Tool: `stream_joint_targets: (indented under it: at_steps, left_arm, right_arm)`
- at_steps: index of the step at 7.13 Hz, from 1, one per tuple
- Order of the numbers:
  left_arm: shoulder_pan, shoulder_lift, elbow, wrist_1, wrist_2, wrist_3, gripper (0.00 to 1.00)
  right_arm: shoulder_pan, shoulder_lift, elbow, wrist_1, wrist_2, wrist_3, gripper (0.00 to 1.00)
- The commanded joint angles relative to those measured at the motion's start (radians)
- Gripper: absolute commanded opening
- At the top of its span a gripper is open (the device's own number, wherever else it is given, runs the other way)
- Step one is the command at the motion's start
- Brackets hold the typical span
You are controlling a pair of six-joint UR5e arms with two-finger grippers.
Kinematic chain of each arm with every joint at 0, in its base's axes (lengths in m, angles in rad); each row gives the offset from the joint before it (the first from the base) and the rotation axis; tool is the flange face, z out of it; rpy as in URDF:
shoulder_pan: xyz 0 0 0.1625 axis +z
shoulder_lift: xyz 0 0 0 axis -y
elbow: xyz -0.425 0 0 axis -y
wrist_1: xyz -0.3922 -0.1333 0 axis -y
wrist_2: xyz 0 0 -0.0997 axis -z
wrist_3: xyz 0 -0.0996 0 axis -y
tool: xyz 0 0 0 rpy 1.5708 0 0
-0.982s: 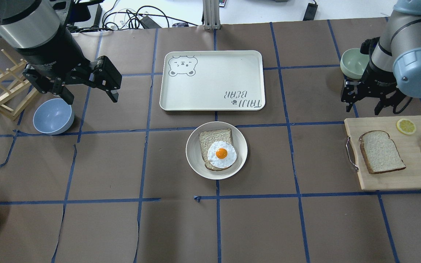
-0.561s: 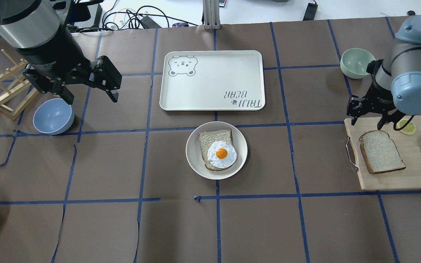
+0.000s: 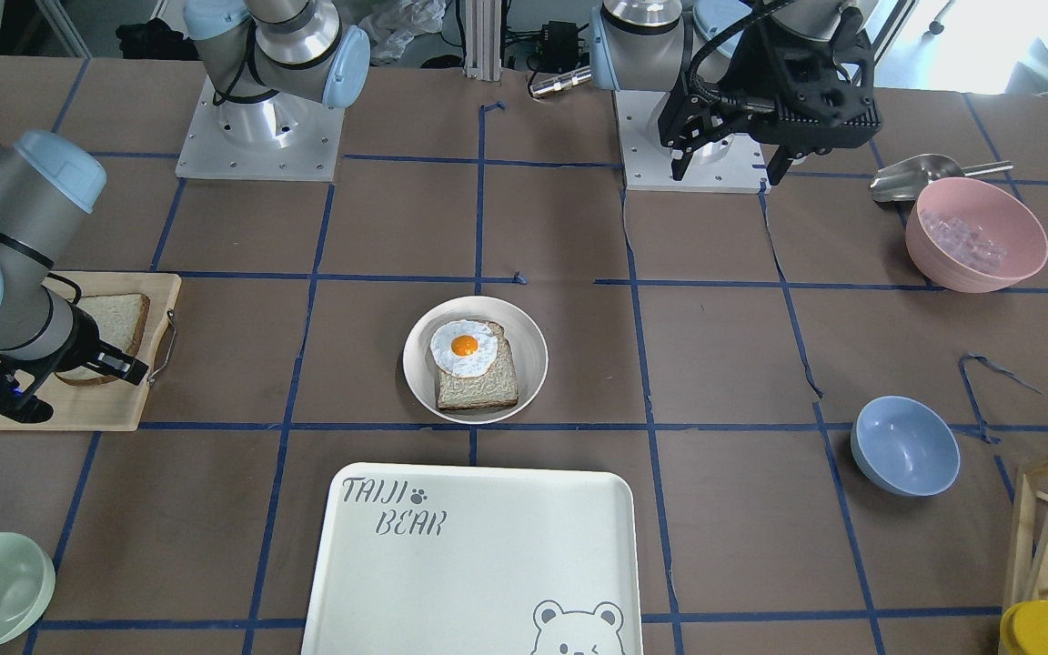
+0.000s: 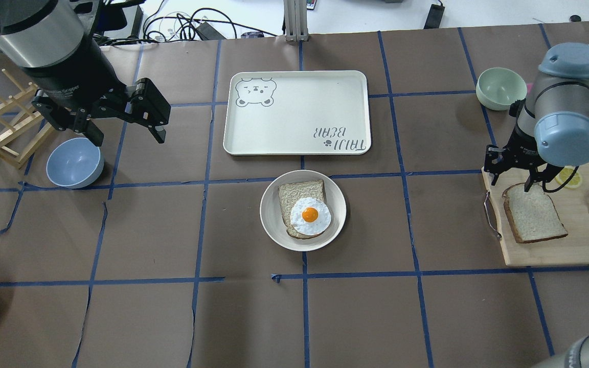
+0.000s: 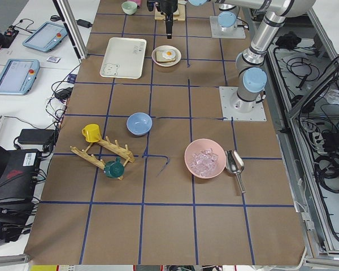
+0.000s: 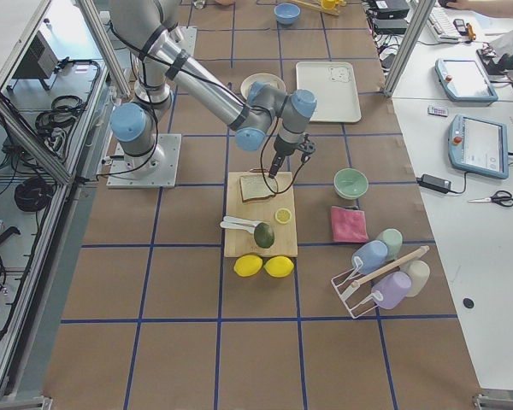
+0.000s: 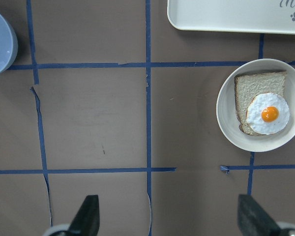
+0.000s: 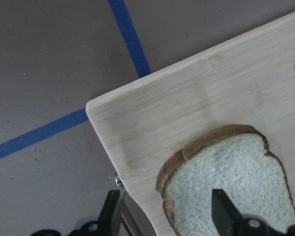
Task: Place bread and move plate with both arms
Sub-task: 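Move the right gripper over the bread slice on the wooden board, then lower the right gripper and pinch the bread slice's crust edge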
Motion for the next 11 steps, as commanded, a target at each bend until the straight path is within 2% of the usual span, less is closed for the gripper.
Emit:
stream_joint_targets:
  at_steps: [1,3,4,5,8,10,11]
  left_arm:
    - [0.000,0.000,0.000,0.000,0.001,0.001,1.00]
    - [0.000,0.000,0.000,0.000,0.001,0.001,1.00]
    - [0.000,0.000,0.000,0.000,0.000,0.001,1.00]
    - [0.000,0.000,0.000,0.000,0.000,0.001,1.00]
    - [0.000,0.000,0.000,0.000,0.000,0.000,1.00]
    - [0.002,0.000,0.000,0.002,-0.003,0.000,1.00]
    - [0.002,-0.002,0.000,0.008,-0.003,0.000,1.00]
  right_arm:
    - [0.000,0.020,0.002,-0.002,-0.022,0.003,0.69]
    - [0.000,0.026,0.000,-0.001,-0.022,0.003,0.69]
    - [0.000,0.028,0.000,0.001,-0.022,0.002,0.65]
    - [0.000,0.031,0.002,0.001,-0.022,0.003,0.55]
    - [0.000,0.038,0.000,-0.001,-0.020,0.005,0.54]
    - [0.000,0.038,0.000,0.001,-0.019,0.006,0.23]
    - [0.000,0.038,-0.001,0.000,-0.011,0.008,0.12]
